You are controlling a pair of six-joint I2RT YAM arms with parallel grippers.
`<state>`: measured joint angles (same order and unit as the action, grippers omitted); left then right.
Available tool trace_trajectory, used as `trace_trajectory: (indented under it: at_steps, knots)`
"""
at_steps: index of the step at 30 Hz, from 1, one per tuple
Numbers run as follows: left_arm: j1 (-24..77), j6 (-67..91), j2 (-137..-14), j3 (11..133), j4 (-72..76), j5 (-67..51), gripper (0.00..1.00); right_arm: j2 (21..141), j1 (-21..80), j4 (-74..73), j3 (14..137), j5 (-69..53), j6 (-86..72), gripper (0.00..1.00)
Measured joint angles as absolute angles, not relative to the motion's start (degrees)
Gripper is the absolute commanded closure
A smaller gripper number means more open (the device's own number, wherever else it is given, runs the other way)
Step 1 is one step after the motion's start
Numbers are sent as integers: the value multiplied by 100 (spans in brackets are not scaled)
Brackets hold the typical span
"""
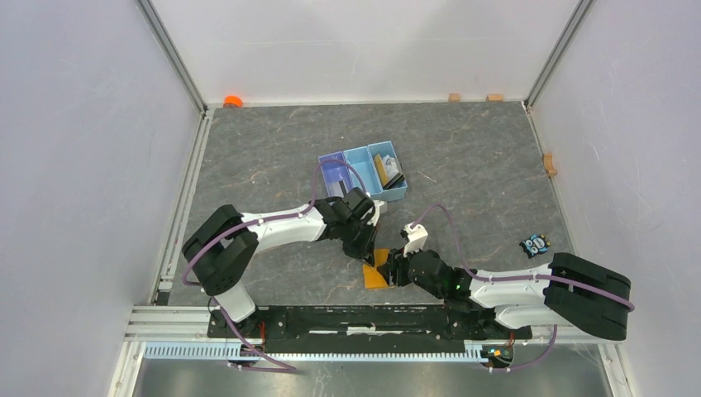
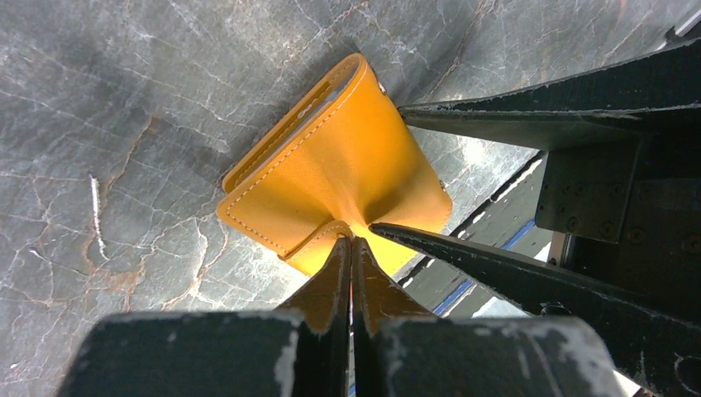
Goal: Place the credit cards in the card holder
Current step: Close the card holder at the center of the board.
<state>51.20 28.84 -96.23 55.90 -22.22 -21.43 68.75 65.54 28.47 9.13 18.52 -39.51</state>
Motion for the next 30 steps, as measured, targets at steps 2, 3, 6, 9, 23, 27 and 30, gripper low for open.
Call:
trace_trajectory:
  at_steps: [2, 3, 6, 9, 23, 27, 30]
  knots:
    - [5146, 2867, -9623, 5625, -2281, -2078, 98, 6875, 6554, 2849, 913, 1855, -3964, 42]
    - [5155, 2858, -9623, 5640, -2309, -2038, 98, 6875, 6554, 2849, 913, 1855, -3964, 43]
    - [5179, 2823, -9623, 5662, -2386, -1942, 98, 6875, 6554, 2849, 910, 1855, -3966, 42]
    - [5190, 2786, -9618, 5662, -2416, -1890, 98, 6875, 6554, 2851, 910, 1855, -3968, 42]
    - [5304, 2672, -9601, 5677, -2499, -1798, 98, 6989, 6576, 2998, 913, 1879, -3977, 42]
    - [5365, 2606, -9601, 5719, -2574, -1737, 98, 6997, 6589, 3011, 913, 1903, -3981, 43]
    - [5395, 2580, -9609, 5747, -2620, -1695, 98, 7011, 6591, 3022, 913, 1911, -3981, 42]
